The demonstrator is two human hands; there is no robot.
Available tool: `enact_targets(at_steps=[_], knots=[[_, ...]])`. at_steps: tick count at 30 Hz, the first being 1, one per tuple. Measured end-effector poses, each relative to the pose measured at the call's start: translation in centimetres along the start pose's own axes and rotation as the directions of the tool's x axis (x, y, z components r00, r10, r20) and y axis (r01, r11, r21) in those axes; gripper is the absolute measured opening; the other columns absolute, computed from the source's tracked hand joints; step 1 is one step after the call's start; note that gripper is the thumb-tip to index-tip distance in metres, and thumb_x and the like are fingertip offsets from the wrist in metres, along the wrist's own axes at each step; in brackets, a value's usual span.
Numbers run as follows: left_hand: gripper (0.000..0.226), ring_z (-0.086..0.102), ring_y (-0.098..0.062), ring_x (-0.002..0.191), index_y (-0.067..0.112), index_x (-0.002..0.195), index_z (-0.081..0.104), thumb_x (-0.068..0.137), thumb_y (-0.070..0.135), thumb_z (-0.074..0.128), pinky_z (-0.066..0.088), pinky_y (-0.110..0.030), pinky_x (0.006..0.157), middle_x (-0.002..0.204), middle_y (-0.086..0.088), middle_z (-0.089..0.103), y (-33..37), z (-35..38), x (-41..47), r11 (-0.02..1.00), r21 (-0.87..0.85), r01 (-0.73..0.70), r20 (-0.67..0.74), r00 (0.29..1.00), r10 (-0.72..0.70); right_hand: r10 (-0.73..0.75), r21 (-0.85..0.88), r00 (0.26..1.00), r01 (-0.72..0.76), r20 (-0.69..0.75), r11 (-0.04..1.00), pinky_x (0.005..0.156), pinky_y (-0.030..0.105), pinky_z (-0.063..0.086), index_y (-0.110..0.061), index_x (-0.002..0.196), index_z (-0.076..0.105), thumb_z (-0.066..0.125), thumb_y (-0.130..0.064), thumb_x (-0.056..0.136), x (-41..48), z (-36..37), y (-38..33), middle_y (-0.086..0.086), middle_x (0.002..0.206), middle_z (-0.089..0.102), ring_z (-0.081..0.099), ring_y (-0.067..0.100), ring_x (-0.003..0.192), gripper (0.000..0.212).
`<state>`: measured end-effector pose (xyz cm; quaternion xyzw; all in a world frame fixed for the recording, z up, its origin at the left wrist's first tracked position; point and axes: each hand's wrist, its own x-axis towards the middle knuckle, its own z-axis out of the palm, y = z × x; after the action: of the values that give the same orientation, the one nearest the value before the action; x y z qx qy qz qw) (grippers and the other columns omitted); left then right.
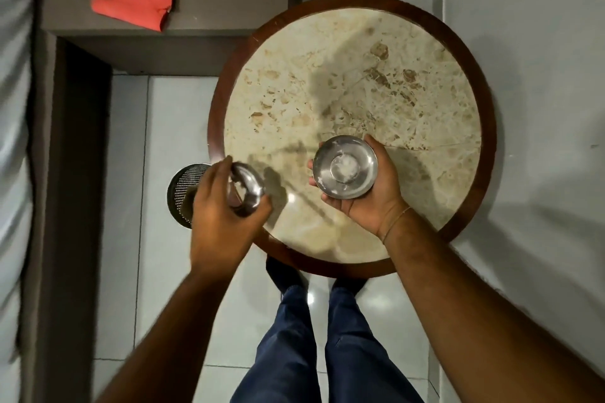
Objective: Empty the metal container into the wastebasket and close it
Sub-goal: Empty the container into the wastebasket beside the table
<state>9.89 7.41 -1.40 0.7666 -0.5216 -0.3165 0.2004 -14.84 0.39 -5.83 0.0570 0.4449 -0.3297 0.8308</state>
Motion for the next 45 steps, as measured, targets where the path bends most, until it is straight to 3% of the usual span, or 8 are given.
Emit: enact_targets(at_steps=[6,17,21,26,30,35,41,45], knots=[[0.082,0.055,-0.026,0.134,0.033,0.151,0.045,0.078,0.052,0.076,0.059,-0.053,0.100,0.149,0.003,0.049,-8.6,-4.2,-3.1,0.984,0.015,0.176,-0.124,0.977,-0.173,0.026,-0.188,0.999,-0.033,-0.039,0.982,0.094,0.046,0.048,-0.013,0.111,0.085,0.047,-0.077,0.093,1.9,4.9,2.7,0.026,0.128,0.074,0.074,0.041,0.107,0.076],[0.087,0.045,-0.033,0.142,0.018,0.157,0.042,0.083,0.043,0.082,0.046,-0.042,0.108,0.157,-0.009,0.046,-18.2,-6.3,-5.1,0.895,-0.015,0.446,-0.263,0.862,-0.434,0.032,-0.510,0.994,-0.083,-0.108,0.856,0.068,0.033,0.061,-0.017,0.122,0.078,0.049,-0.075,0.095,7.7,16.9,12.8,0.014,0.115,0.081,0.075,0.036,0.102,0.071],[0.087,0.043,-0.030,0.141,0.023,0.158,0.041,0.084,0.046,0.079,0.048,-0.042,0.105,0.157,-0.003,0.046,-20.1,-6.6,-5.1,0.855,-0.081,0.513,-0.251,0.819,-0.516,-0.318,-0.807,0.939,0.085,-0.131,0.584,0.098,0.039,0.061,-0.023,0.126,0.073,0.052,-0.072,0.090,10.2,19.2,17.1,0.004,0.121,0.079,0.073,0.025,0.117,0.065],[0.088,0.039,-0.027,0.144,0.027,0.159,0.036,0.084,0.049,0.076,0.051,-0.044,0.102,0.159,0.001,0.041,-22.2,-5.7,-6.1,0.814,-0.162,0.558,-0.243,0.777,-0.581,-0.584,-0.898,0.720,0.439,0.375,-0.036,0.082,0.016,0.061,-0.034,0.126,0.066,0.057,-0.076,0.091,13.1,19.0,22.5,-0.007,0.129,0.064,0.070,0.004,0.105,0.056],[0.090,0.037,-0.024,0.144,0.031,0.158,0.033,0.080,0.054,0.071,0.055,-0.043,0.099,0.160,0.004,0.039,-24.8,-4.2,-7.6,0.788,-0.178,0.589,-0.211,0.760,-0.615,-0.324,-0.938,0.901,0.197,0.288,-0.286,0.114,0.042,0.048,-0.026,0.155,0.047,0.067,-0.059,0.096,18.7,16.6,27.1,0.010,0.150,0.056,0.057,0.029,0.137,0.071],[0.090,0.036,-0.023,0.143,0.034,0.157,0.033,0.077,0.060,0.064,0.051,-0.040,0.098,0.159,0.005,0.038,-26.8,-3.4,-8.6,0.761,-0.224,0.608,-0.178,0.743,-0.646,-0.456,-0.982,0.876,0.092,0.158,-0.163,0.109,0.044,0.052,-0.023,0.143,0.058,0.073,-0.054,0.091,21.2,15.7,27.7,0.014,0.136,0.064,0.064,0.035,0.125,0.062],[0.089,0.037,-0.026,0.143,0.030,0.158,0.036,0.079,0.055,0.070,0.054,-0.044,0.098,0.159,0.003,0.040,-28.1,-3.2,-9.6,0.730,-0.249,0.636,-0.172,0.713,-0.680,-0.463,-0.900,0.774,0.333,0.431,-0.280,0.100,0.034,0.058,-0.035,0.133,0.058,0.075,-0.059,0.084,19.1,15.9,27.6,-0.004,0.129,0.067,0.069,0.019,0.115,0.057],[0.088,0.038,-0.026,0.144,0.028,0.158,0.037,0.081,0.051,0.073,0.053,-0.043,0.099,0.159,0.002,0.040,-28.5,-3.4,-9.5,0.735,-0.240,0.634,-0.176,0.716,-0.675,-0.419,-0.954,0.875,0.136,0.243,-0.268,0.107,0.043,0.054,-0.020,0.141,0.060,0.085,-0.044,0.084,19.9,15.1,28.6,0.012,0.134,0.069,0.067,0.033,0.124,0.067]])
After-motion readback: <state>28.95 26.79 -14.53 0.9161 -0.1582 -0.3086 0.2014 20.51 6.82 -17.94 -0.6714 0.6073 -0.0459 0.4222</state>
